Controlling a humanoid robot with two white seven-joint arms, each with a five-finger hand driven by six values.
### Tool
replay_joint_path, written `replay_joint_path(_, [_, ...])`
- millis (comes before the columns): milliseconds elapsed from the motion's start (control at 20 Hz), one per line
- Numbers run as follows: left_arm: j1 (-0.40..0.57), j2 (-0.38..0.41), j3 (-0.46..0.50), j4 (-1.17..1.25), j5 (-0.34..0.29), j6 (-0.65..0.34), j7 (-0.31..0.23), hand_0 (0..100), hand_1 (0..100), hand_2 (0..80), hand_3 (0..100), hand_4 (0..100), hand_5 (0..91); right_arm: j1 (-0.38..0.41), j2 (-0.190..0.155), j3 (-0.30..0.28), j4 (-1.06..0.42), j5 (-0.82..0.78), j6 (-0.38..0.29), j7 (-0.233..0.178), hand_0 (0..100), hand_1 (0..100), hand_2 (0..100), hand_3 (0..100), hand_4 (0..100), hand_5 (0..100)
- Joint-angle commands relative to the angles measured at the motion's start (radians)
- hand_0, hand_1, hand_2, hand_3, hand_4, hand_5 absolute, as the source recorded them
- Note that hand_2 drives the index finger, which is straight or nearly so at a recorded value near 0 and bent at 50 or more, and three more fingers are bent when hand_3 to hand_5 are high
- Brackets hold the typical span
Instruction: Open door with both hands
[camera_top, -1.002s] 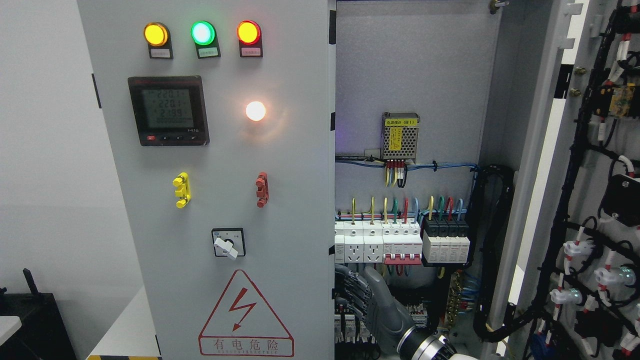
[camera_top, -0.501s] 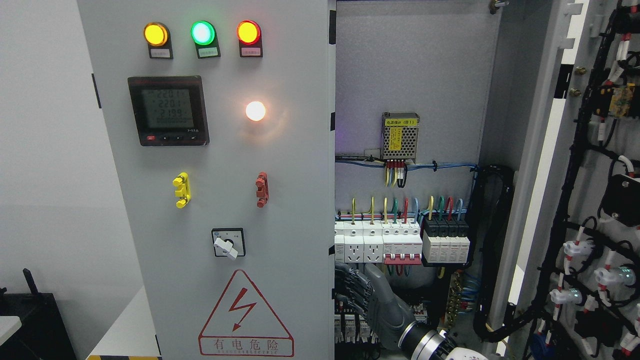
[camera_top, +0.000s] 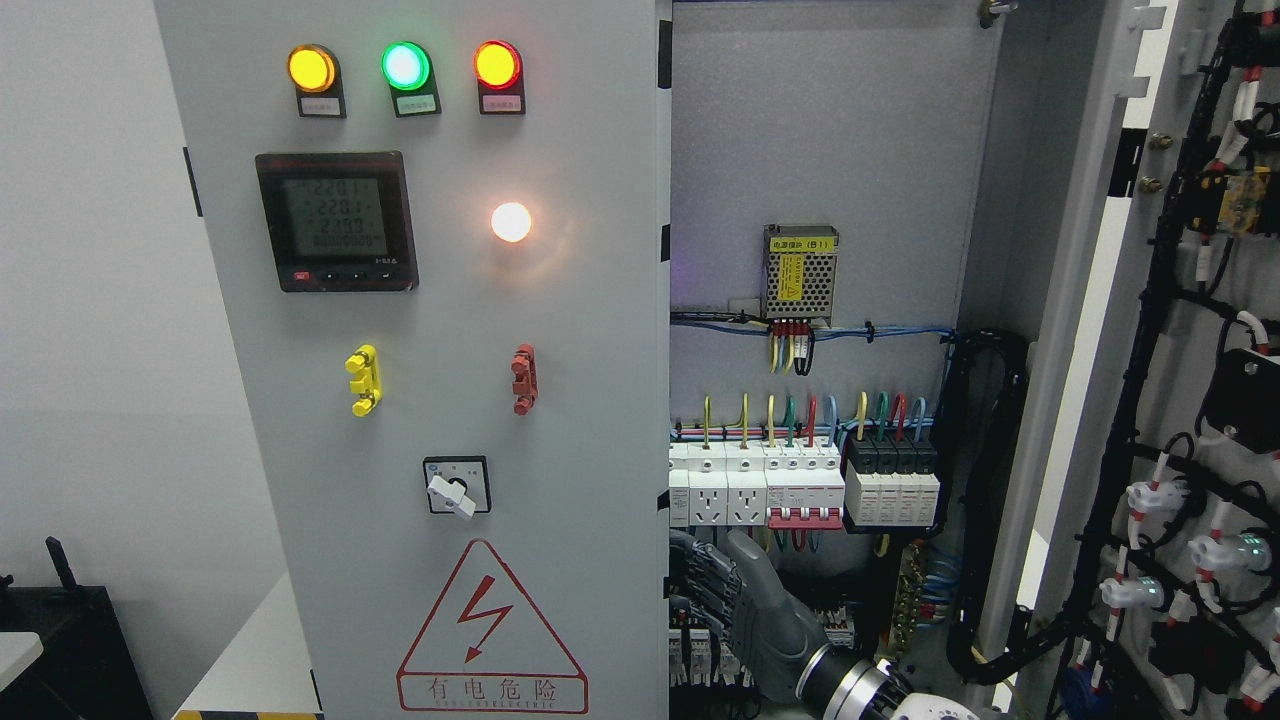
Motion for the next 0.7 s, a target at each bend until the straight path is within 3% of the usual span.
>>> replay_joint_path(0, [0.0,0.0,0.0,0.0,0.0,-0.001,0.0,0,0,0.0,0,3,0.0,-0.001,0.003,-0.002,0.007,-0.001,0.002,0.003,0,0,0,0,0,0])
replay_joint_path(651, [0.0,0.0,0.0,0.0,0.0,-0.001,0.0,0,0,0.0,0,3,0.0,-0.001,0.004,-0.001,-0.015,-0.027,0.005,0.01,0,0,0,0,0,0])
